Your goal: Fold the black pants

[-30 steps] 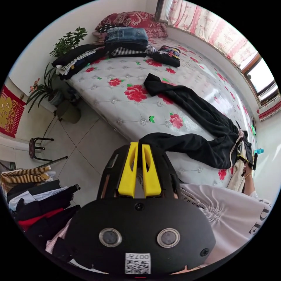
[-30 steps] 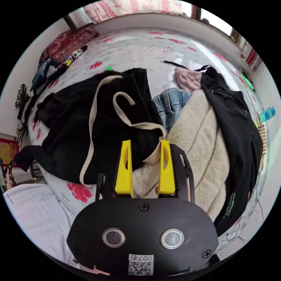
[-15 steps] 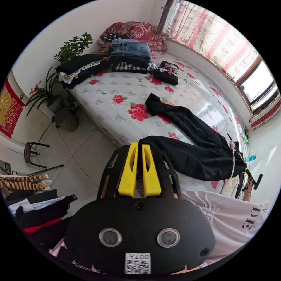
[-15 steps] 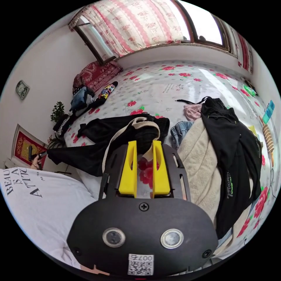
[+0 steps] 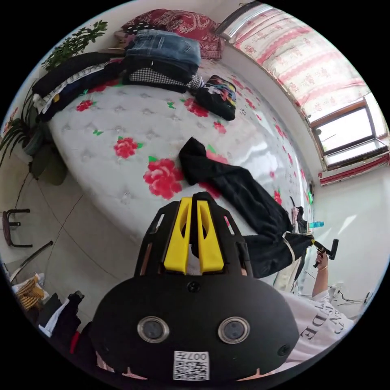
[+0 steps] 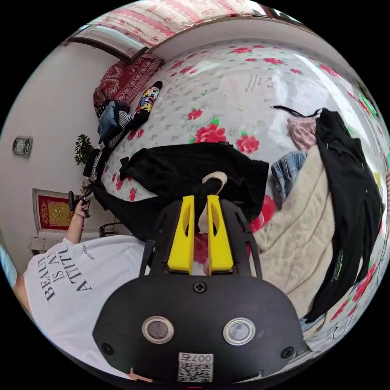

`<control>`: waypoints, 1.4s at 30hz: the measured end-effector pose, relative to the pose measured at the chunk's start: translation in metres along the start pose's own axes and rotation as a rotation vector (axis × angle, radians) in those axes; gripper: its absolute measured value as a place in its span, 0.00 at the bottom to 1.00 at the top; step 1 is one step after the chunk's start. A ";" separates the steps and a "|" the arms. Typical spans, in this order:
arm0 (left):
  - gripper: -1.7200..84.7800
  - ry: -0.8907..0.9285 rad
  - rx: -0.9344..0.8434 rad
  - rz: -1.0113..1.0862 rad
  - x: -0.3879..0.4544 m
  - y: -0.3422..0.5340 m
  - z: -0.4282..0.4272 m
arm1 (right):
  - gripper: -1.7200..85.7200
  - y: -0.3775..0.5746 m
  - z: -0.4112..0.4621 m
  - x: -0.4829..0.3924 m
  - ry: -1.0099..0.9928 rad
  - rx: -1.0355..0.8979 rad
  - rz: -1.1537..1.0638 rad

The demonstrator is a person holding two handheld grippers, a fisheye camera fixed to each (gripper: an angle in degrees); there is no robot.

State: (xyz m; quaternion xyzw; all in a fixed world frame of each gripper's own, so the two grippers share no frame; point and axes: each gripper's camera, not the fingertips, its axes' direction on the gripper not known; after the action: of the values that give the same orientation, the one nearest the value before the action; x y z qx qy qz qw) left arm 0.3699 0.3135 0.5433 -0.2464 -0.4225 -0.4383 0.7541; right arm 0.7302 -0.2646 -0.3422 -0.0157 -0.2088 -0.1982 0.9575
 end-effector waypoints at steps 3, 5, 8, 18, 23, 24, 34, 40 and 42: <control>0.01 0.105 0.143 0.076 0.034 -0.073 -0.058 | 0.08 -0.071 -0.061 -0.055 0.069 0.128 -0.083; 0.01 0.152 0.298 0.152 0.057 -0.116 -0.133 | 0.08 -0.093 -0.111 -0.088 0.091 0.257 -0.125; 0.01 0.166 0.487 0.239 0.069 -0.138 -0.232 | 0.08 -0.094 -0.188 -0.127 0.072 0.508 -0.182; 0.01 0.173 0.293 0.308 -0.002 -0.124 -0.265 | 0.08 -0.045 -0.149 -0.058 -0.035 0.510 -0.114; 0.01 0.070 -0.223 0.239 -0.047 -0.122 -0.097 | 0.07 -0.035 0.000 0.025 0.092 0.146 0.102; 0.01 0.047 -0.276 0.226 -0.051 -0.120 -0.077 | 0.07 -0.030 0.041 0.042 0.123 0.047 0.147; 0.02 0.022 -0.419 0.133 -0.114 -0.132 -0.029 | 0.04 0.026 0.082 0.094 0.249 -0.065 0.269; 0.03 -0.005 -0.452 0.194 -0.113 -0.153 -0.004 | 0.02 0.066 0.041 0.100 0.807 -0.134 0.325; 0.04 -0.008 -0.454 0.183 -0.115 -0.156 0.012 | 0.02 0.082 0.038 0.106 0.722 -0.112 0.346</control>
State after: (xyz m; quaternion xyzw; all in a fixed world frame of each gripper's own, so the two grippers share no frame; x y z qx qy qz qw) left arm 0.1992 0.2972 0.4517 -0.4485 -0.2922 -0.4509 0.7143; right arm 0.8356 -0.2240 -0.2599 -0.0319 0.1579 -0.0381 0.9862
